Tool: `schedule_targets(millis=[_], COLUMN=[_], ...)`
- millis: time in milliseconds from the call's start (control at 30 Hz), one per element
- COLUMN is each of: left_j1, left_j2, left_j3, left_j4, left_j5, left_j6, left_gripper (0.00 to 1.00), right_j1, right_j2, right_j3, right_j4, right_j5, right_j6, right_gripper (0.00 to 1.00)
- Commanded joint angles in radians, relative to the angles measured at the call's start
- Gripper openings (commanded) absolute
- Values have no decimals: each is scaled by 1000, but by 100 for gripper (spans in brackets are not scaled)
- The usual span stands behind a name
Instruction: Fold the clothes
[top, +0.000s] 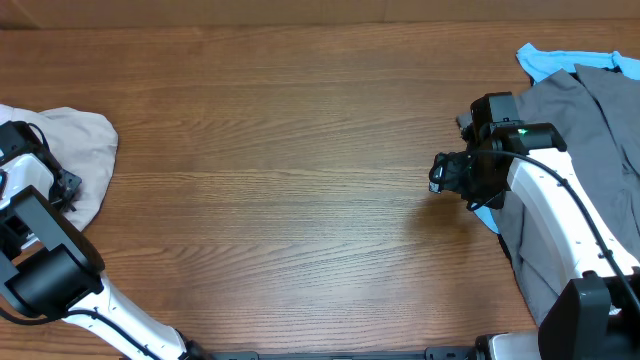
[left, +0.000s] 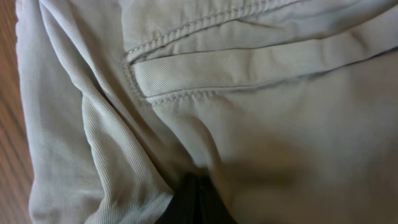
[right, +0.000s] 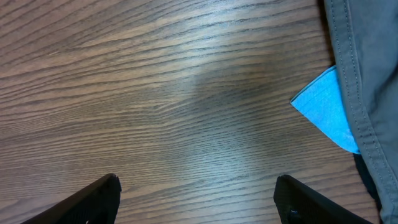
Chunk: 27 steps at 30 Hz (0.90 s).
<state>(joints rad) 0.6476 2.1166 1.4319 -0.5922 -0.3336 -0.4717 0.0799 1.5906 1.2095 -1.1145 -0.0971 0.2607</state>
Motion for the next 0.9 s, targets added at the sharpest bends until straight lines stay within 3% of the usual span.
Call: schedule_targets(millis=[0, 500, 867], left_j1=[-59, -198, -208], left_j2=[115, 118, 118], left_j3=[-11, -10, -10], left_j4=[50, 145, -16], left_j5=[236, 304, 292], left_j6=[4, -3, 0], left_gripper=[4, 4, 4], right_j1=[-3, -3, -3], right_j2=[-19, -19, -19], right_j3=[20, 20, 20], right_j4=[5, 4, 5], right_j5=[-2, -2, -2], right_j6=[-2, -2, -2], right_gripper=[83, 83, 83])
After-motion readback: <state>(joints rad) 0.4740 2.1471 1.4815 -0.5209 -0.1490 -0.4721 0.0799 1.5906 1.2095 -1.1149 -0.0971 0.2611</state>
